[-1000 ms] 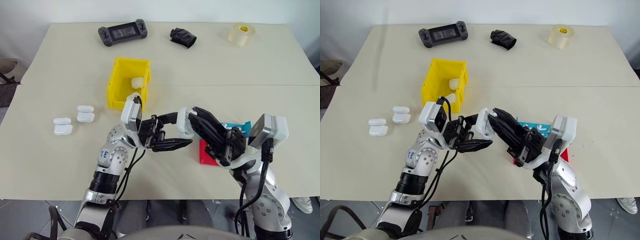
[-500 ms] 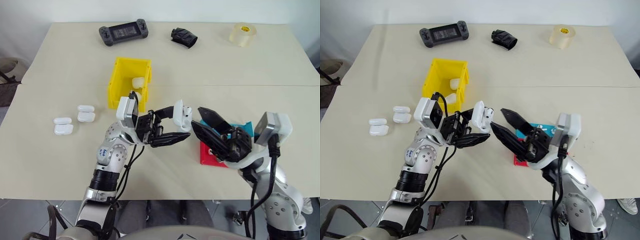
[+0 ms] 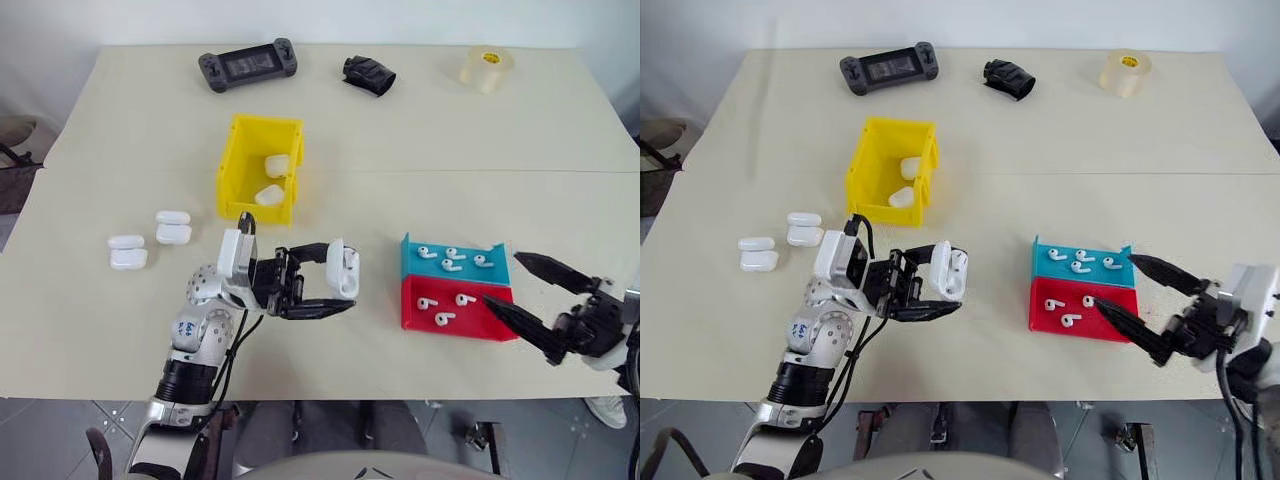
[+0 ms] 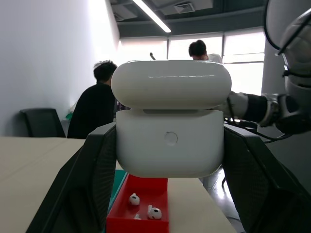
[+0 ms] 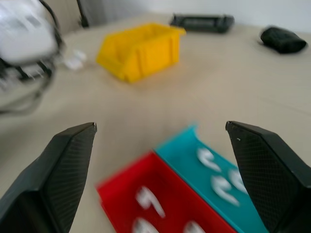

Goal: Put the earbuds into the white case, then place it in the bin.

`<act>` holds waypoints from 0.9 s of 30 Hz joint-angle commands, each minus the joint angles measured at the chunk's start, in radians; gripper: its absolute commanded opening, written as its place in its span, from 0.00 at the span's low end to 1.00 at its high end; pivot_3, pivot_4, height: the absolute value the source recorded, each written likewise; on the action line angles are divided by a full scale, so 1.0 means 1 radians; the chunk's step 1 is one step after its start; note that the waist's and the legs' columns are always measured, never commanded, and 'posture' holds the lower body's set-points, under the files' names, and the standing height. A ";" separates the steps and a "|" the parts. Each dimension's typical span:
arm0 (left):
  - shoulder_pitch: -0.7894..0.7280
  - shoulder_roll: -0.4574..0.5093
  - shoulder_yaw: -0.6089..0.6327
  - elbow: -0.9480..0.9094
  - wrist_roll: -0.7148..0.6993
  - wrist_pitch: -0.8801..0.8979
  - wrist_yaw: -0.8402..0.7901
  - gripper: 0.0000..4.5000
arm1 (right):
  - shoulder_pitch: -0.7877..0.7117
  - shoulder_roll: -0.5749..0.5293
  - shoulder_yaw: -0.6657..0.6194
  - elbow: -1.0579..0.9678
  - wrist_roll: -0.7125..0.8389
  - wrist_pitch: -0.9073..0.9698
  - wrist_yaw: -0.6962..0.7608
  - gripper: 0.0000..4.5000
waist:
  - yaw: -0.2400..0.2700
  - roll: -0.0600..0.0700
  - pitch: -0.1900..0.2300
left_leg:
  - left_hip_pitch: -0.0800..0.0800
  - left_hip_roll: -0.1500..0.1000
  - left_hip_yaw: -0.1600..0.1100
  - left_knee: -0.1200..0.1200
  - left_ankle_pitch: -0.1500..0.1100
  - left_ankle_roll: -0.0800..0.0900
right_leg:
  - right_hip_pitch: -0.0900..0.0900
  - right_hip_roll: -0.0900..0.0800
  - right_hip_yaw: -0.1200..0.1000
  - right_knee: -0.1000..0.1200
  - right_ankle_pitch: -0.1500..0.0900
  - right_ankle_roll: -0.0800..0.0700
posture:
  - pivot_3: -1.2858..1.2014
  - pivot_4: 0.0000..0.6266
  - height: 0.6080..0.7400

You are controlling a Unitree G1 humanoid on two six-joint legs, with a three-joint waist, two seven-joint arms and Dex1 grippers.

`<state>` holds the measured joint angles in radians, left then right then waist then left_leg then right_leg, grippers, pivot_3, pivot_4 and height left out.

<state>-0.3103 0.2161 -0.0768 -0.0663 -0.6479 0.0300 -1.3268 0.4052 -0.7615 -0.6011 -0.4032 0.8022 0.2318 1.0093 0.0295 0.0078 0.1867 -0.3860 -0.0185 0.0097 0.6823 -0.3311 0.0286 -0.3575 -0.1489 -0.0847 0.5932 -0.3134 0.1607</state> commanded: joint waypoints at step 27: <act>0.051 -0.041 -0.073 -0.063 0.022 -0.077 0.037 0.62 | -0.920 -0.421 0.764 0.485 -0.580 0.310 0.175 0.99 | -0.008 0.006 0.001 | -0.003 0.001 0.000 0.001 0.001 0.000 | -0.002 -0.001 -0.002 -0.002 0.000 0.000 | 0.52 0.24 1.00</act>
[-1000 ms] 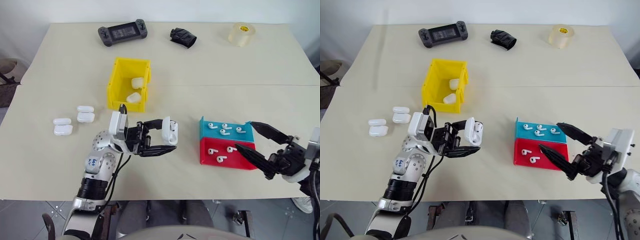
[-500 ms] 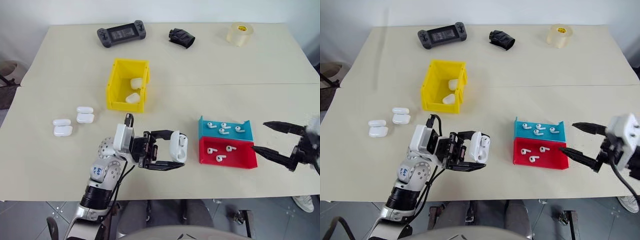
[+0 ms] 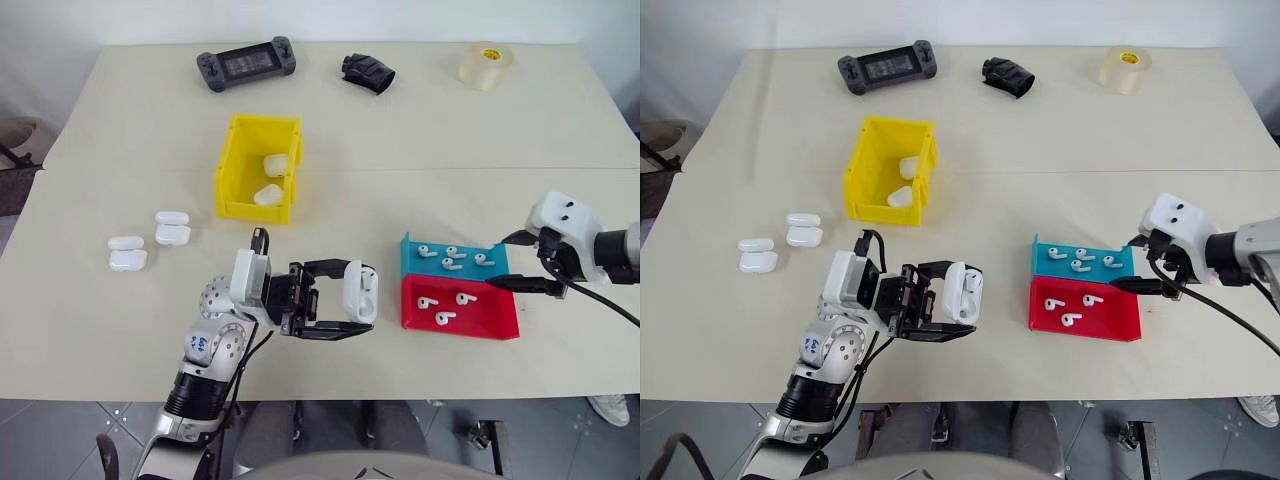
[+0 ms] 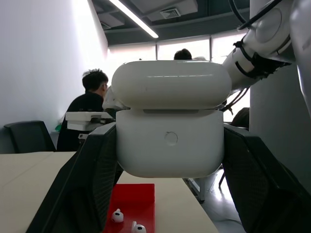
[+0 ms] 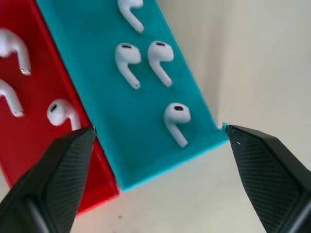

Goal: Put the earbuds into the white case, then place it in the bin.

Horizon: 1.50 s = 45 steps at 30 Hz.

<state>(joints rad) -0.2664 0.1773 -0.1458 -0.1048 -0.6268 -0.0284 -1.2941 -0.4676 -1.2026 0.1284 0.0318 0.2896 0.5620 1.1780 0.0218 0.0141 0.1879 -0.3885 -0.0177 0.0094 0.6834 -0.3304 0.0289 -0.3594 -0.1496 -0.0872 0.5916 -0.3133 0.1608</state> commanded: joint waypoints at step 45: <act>0.007 -0.014 -0.003 0.020 0.020 -0.101 0.019 0.62 | -0.389 0.237 0.180 0.470 -0.410 -0.266 0.212 0.48 | 0.000 0.001 0.000 | -0.001 -0.002 0.001 0.000 0.000 -0.001 | -0.002 0.000 -0.001 0.002 0.000 0.001 | 0.52 0.24 1.00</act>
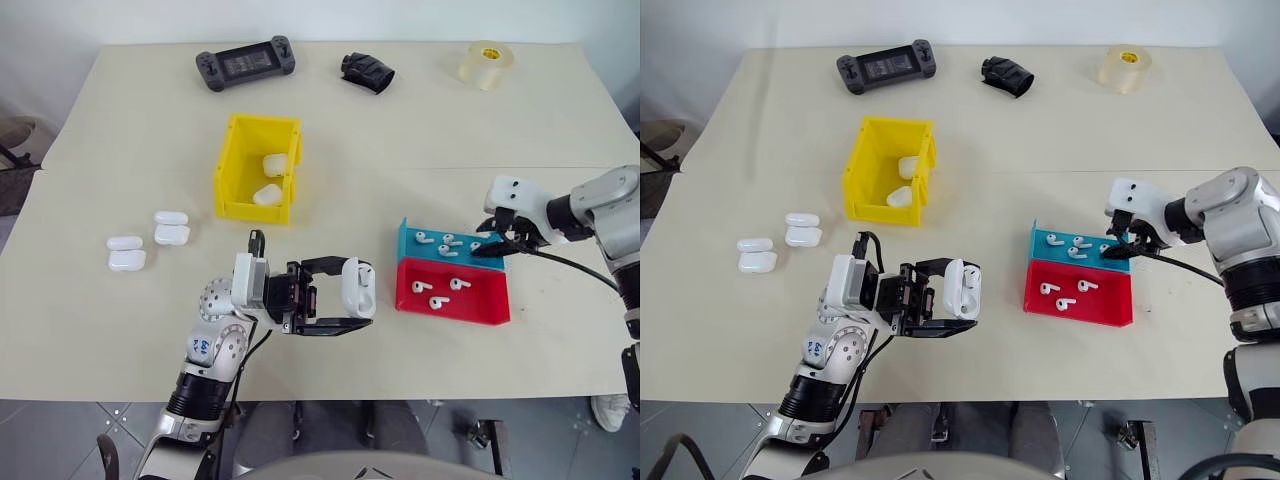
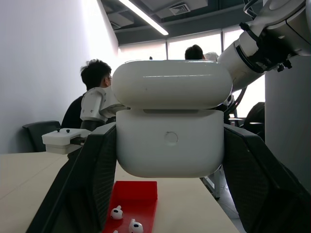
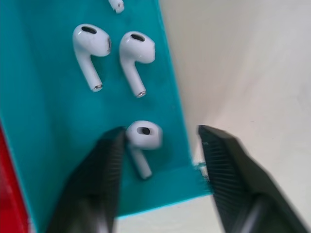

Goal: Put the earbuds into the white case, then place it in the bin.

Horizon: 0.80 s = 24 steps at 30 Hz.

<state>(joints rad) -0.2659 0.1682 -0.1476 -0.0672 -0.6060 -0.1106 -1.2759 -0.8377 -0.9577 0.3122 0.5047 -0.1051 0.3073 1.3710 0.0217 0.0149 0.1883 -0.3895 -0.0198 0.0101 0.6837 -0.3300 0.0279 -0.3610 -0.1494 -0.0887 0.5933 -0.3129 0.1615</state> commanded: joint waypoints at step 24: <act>0.020 -0.001 0.004 0.004 -0.002 -0.043 -0.026 0.62 | -0.028 0.024 -0.003 -0.001 -0.069 -0.033 0.057 0.05 | 0.000 0.000 0.000 | 0.000 0.000 0.000 0.000 0.000 0.000 | 0.000 0.000 0.000 0.000 0.000 0.000 | 0.52 0.24 1.00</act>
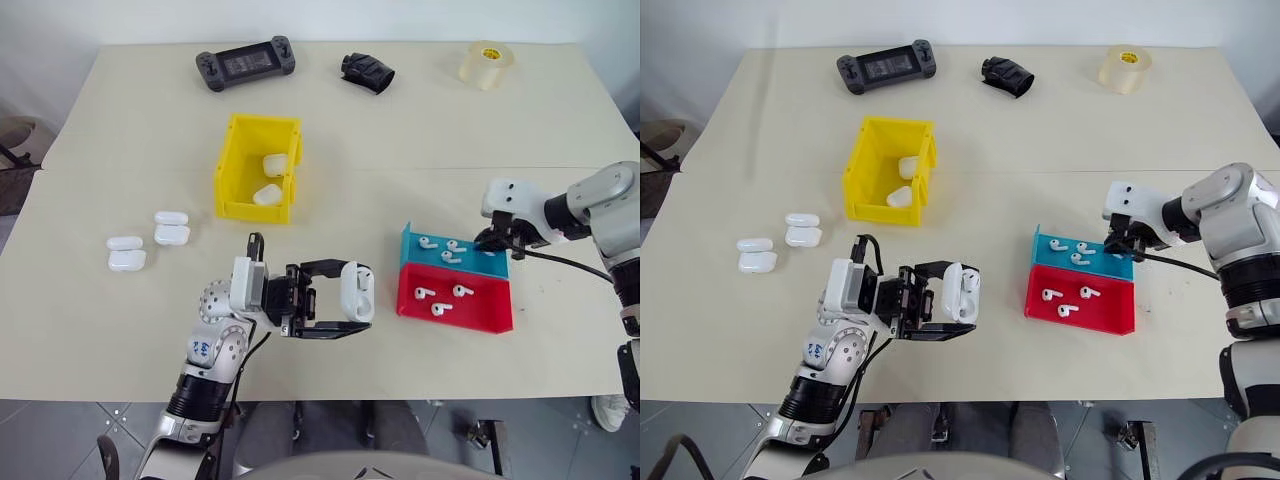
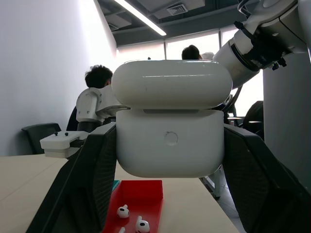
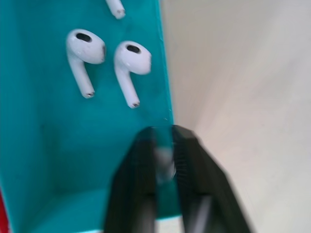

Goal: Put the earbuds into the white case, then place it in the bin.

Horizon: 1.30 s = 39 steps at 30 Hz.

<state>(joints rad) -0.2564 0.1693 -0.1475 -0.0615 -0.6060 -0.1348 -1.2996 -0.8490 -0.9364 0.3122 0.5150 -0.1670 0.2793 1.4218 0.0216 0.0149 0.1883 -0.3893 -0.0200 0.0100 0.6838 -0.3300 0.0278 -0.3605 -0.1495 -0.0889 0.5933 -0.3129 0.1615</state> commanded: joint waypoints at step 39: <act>0.004 -0.002 -0.006 -0.012 -0.003 -0.007 0.011 0.62 | 0.022 0.019 -0.050 -0.232 0.133 0.359 -0.074 0.58 | 0.000 0.000 0.000 | 0.000 0.000 -0.001 0.000 0.000 0.000 | -0.001 0.000 0.000 0.001 0.000 0.000 | 0.52 0.24 1.00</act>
<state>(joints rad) -0.2555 0.1726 -0.1469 -0.0612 -0.6060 -0.1399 -1.2919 -0.8292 -0.9140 0.2845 0.3136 -0.0477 0.6324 1.3522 0.0216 0.0149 0.1883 -0.3894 -0.0197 0.0094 0.6838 -0.3300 0.0278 -0.3612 -0.1496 -0.0890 0.5945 -0.3129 0.1616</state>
